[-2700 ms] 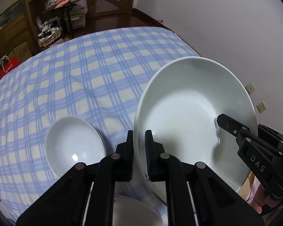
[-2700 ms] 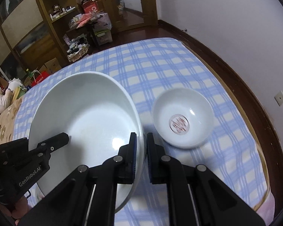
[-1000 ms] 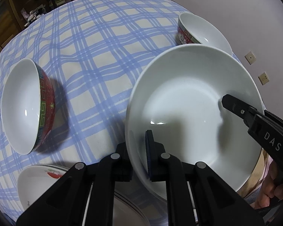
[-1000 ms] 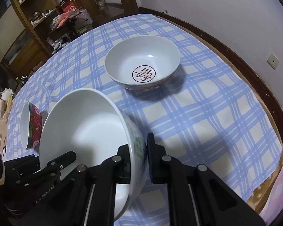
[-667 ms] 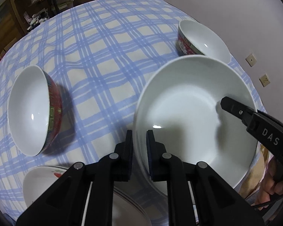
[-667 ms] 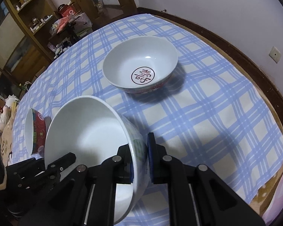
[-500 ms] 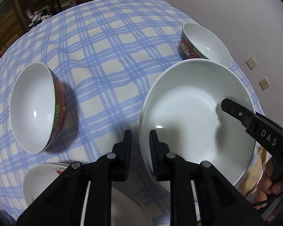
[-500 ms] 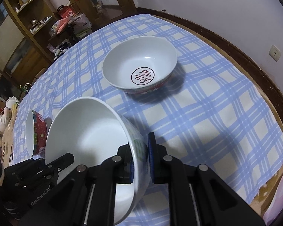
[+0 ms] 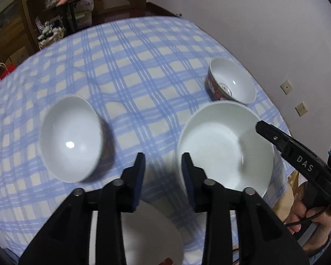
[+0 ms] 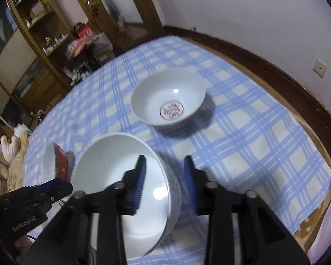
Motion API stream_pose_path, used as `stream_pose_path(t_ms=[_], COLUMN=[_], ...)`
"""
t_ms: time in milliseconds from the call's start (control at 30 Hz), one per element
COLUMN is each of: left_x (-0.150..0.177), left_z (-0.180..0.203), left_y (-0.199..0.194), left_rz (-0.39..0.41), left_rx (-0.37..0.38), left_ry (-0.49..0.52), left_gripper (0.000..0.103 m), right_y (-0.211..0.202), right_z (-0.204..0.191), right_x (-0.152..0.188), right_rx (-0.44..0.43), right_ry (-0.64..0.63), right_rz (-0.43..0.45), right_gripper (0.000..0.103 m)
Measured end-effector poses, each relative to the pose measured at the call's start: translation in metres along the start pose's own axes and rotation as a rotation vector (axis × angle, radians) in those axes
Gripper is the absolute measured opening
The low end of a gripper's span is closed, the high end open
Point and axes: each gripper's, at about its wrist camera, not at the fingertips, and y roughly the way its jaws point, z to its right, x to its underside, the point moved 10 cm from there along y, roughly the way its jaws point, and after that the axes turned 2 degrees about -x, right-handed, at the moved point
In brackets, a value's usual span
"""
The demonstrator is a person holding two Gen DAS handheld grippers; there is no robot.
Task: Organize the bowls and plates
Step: 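Lower the large white bowl onto the cloth and open both grippers, then move both tools to the red-patterned bowl and close both grippers on its rim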
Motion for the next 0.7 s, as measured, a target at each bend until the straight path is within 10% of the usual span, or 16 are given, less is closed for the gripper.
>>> stream_pose_path(t_ms=[267, 700], left_x=[-0.012, -0.048], left_z=[-0.019, -0.071], left_y=[-0.041, -0.083], left_rz=[0.069, 0.186], left_rx=[-0.025, -0.163], left_ry=[0.057, 0.059], left_gripper=[0.082, 0.095], right_y=[-0.019, -0.024], right_z=[-0.015, -0.081], right_x=[-0.005, -0.029], right_rx=[-0.07, -0.083], right_ry=[-0.006, -0.157], right_rz=[0.022, 0.062], right_gripper=[0.067, 0.102])
